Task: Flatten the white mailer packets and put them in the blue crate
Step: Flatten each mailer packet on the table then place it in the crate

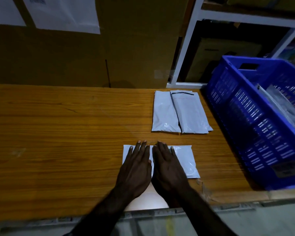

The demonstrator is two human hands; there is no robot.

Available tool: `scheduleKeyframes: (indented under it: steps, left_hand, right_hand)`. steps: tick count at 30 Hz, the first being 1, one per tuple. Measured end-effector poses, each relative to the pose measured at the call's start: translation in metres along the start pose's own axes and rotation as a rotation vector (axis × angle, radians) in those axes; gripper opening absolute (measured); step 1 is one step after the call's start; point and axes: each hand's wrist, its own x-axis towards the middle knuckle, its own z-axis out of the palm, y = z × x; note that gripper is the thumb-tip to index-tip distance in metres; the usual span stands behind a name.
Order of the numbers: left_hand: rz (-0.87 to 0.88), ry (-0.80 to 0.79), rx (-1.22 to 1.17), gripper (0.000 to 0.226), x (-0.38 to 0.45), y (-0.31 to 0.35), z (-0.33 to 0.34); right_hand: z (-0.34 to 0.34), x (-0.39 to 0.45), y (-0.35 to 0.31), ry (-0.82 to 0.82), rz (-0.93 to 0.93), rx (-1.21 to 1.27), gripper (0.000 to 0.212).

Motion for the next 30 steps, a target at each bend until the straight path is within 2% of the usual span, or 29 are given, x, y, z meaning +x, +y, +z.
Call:
scheduleKeyframes:
  steps: [6,13,17,21,26,30]
  left_hand:
    - [0.002,-0.022,0.02,0.054,-0.001,-0.001,0.009]
    - [-0.012,-0.036,0.061,0.054,-0.001,-0.001,0.01]
    - [-0.015,-0.052,0.092,0.055,-0.001,0.0,0.009]
    - [-0.024,-0.069,0.11,0.06,0.0,-0.001,0.008]
    - [0.043,-0.004,0.104,0.053,0.007,0.013,0.005]
    - [0.038,-0.001,0.098,0.053,0.005,0.014,0.009]
  right_hand:
    - [0.008,-0.005,-0.001,-0.019,0.052,-0.031,0.055]
    - [0.012,-0.006,-0.004,0.039,0.074,0.002,0.054]
    - [0.009,-0.003,-0.001,-0.028,0.082,0.029,0.053]
    - [-0.003,0.003,0.004,-0.127,0.115,0.115,0.061]
    - [-0.009,0.001,0.014,-0.129,0.06,-0.072,0.085]
    - [-0.002,-0.008,0.015,-0.074,0.07,-0.062,0.066]
